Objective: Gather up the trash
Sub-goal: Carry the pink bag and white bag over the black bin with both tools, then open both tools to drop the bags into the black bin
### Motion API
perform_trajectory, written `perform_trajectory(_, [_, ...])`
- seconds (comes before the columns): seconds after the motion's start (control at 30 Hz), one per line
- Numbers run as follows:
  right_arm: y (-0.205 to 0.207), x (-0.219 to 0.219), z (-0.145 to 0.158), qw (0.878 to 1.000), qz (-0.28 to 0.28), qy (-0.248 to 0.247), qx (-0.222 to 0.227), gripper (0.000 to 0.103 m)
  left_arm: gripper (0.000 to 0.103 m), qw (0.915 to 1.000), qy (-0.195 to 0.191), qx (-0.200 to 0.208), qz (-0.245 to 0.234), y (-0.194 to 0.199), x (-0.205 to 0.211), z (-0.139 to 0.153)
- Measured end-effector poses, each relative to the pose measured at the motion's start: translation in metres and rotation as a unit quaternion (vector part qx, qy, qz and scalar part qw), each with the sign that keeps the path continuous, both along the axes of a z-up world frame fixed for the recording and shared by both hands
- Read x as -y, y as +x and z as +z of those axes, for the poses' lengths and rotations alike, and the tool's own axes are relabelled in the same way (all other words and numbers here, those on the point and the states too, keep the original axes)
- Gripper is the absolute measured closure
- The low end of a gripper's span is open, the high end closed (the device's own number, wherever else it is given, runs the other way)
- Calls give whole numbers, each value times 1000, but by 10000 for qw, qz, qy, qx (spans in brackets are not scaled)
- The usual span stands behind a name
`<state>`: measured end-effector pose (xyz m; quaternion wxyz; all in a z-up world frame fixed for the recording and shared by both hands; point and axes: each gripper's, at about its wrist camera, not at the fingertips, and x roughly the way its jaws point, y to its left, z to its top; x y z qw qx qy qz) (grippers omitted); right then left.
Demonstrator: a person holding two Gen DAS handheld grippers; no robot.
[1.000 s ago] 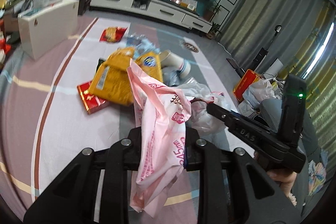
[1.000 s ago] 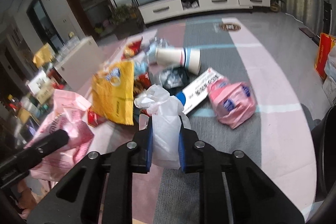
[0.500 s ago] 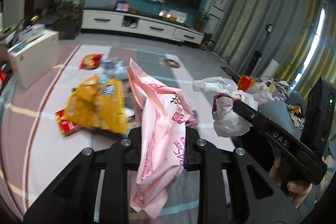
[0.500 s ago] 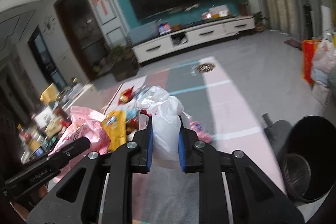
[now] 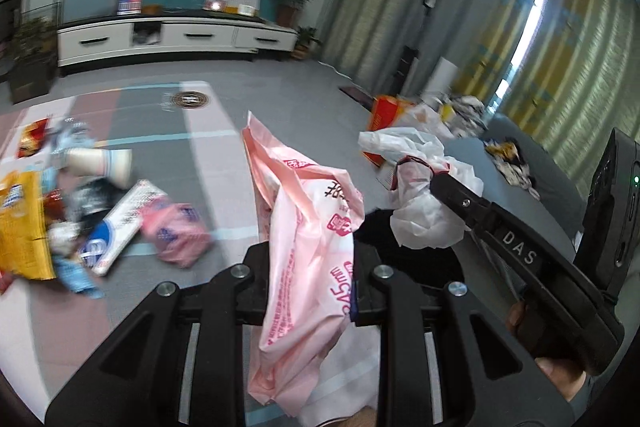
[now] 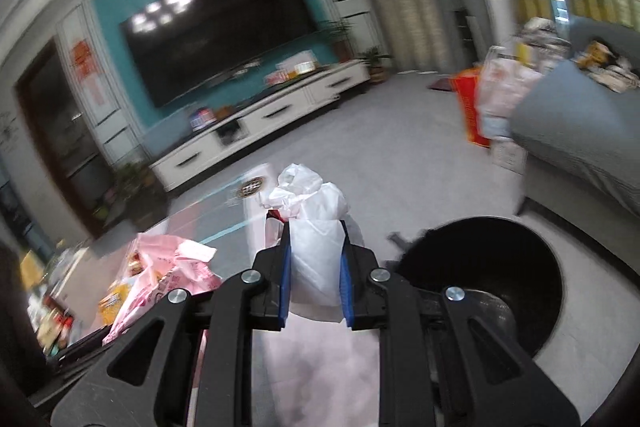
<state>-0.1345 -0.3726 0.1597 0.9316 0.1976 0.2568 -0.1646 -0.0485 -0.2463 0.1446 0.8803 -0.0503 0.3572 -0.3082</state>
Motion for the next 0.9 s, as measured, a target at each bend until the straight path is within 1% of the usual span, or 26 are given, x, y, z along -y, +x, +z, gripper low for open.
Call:
perform_trajectory(0.17, [-16,44,-20,9962,-812,227,-234,82,77,9989,131,-113,-428,3,50,-14])
perform_trajectory(0.23, [-24,63,-31,9921,-1127,431,-337,82,77,9979,156,-247,-583,6,68,-24])
perform_trajectory(0.3, [-31,75,-39,9886,-1328,607,-363,82,77,9965,174,-394,-721,10,85,-34])
perform_trajectory(0.5, [-47,95,-56,9796,-1747,869,-489,82,77,9913,341,-738,-1040,16,128,-64])
perform_trajectory(0.6, [-48,105,-63,9750,-1928,926,-602,82,77,9880,374,-895,-1199,18,145,-79])
perform_trajectory(0.63, [-48,107,-64,9738,-1979,921,-635,82,77,9863,383,-1006,-1251,20,151,-85])
perform_trajectory(0.7, [-52,111,-68,9706,-2102,952,-687,82,77,9834,426,-1153,-1332,23,158,-96])
perform_trajectory(0.87, [-54,117,-75,9663,-2199,1092,-776,82,77,9793,522,-1297,-1461,22,173,-112])
perform_trajectory(0.9, [-54,118,-76,9657,-2206,1106,-802,81,71,9790,530,-1321,-1457,22,175,-114])
